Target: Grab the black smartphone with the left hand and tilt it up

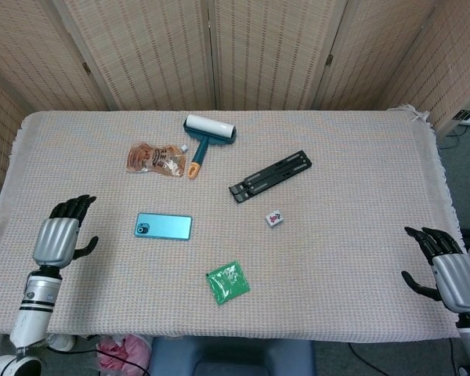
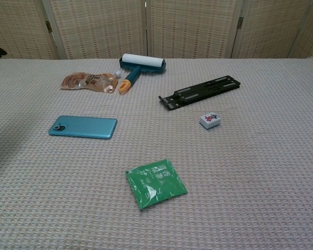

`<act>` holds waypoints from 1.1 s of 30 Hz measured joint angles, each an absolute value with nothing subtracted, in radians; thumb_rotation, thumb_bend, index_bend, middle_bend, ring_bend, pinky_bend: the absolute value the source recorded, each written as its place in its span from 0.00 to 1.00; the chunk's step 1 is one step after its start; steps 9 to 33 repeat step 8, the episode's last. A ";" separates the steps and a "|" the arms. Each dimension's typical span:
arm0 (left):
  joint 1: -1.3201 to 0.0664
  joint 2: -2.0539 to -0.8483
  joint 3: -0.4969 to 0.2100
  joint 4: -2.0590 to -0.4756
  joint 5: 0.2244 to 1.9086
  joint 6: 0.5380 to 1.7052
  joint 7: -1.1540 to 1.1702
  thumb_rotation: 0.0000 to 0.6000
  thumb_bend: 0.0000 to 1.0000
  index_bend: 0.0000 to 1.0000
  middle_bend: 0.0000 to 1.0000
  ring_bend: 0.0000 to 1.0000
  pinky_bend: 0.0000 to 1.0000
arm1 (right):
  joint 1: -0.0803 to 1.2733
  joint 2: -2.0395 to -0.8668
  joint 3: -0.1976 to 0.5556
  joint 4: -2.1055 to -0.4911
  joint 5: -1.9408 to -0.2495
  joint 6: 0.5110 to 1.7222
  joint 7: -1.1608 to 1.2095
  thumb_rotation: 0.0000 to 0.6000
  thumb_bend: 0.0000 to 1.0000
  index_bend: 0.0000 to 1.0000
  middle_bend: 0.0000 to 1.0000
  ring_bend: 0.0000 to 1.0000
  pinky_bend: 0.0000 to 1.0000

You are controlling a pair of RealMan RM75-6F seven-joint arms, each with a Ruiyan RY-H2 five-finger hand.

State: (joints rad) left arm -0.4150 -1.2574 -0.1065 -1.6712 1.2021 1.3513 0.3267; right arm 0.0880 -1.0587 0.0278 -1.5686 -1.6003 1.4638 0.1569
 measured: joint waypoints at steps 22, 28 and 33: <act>-0.288 -1.267 -0.051 -1.618 1.323 1.554 0.313 1.00 0.32 0.14 0.14 0.14 0.20 | 0.110 -1.073 0.033 -1.568 -1.600 1.445 0.153 1.00 0.23 0.14 0.16 0.12 0.12; -0.288 -1.267 -0.051 -1.618 1.323 1.554 0.313 1.00 0.32 0.14 0.14 0.14 0.20 | 0.110 -1.073 0.033 -1.568 -1.600 1.445 0.153 1.00 0.23 0.14 0.16 0.12 0.12; -0.288 -1.267 -0.051 -1.618 1.323 1.554 0.313 1.00 0.32 0.14 0.14 0.14 0.20 | 0.110 -1.073 0.033 -1.568 -1.600 1.445 0.153 1.00 0.23 0.14 0.16 0.12 0.12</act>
